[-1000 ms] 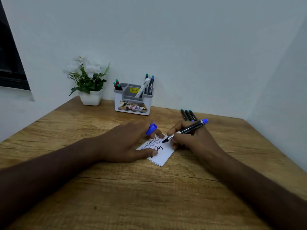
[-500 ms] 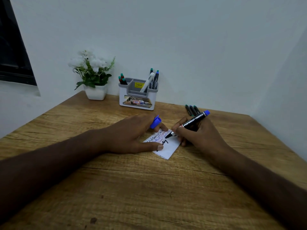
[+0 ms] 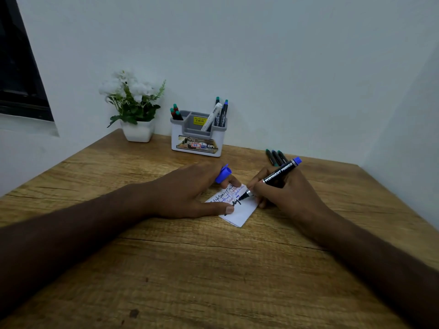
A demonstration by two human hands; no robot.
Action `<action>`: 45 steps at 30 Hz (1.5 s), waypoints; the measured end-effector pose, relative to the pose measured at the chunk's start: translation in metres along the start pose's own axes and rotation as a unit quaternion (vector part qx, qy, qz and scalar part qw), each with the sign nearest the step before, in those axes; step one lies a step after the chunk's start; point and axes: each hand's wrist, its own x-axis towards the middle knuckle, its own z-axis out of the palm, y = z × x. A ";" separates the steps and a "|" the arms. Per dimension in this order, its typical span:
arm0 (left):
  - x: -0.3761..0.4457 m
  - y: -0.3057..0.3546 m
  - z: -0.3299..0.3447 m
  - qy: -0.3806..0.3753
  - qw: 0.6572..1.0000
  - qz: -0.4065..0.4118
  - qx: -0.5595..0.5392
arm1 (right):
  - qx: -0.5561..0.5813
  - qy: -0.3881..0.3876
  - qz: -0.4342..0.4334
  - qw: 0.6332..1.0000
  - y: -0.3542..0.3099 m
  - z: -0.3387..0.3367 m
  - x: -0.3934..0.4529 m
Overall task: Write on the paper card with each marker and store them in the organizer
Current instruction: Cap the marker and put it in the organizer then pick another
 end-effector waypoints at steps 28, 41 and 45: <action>-0.001 0.006 -0.004 -0.008 1.000 -0.003 -0.011 | 0.025 0.024 0.020 0.999 0.009 -0.003 0.007; 0.000 0.008 -0.007 -0.006 1.000 0.005 -0.008 | 0.041 0.029 0.032 0.998 0.009 -0.002 0.007; -0.002 0.009 -0.007 -0.006 1.000 0.007 -0.017 | 0.034 0.031 0.027 0.999 0.008 -0.003 0.006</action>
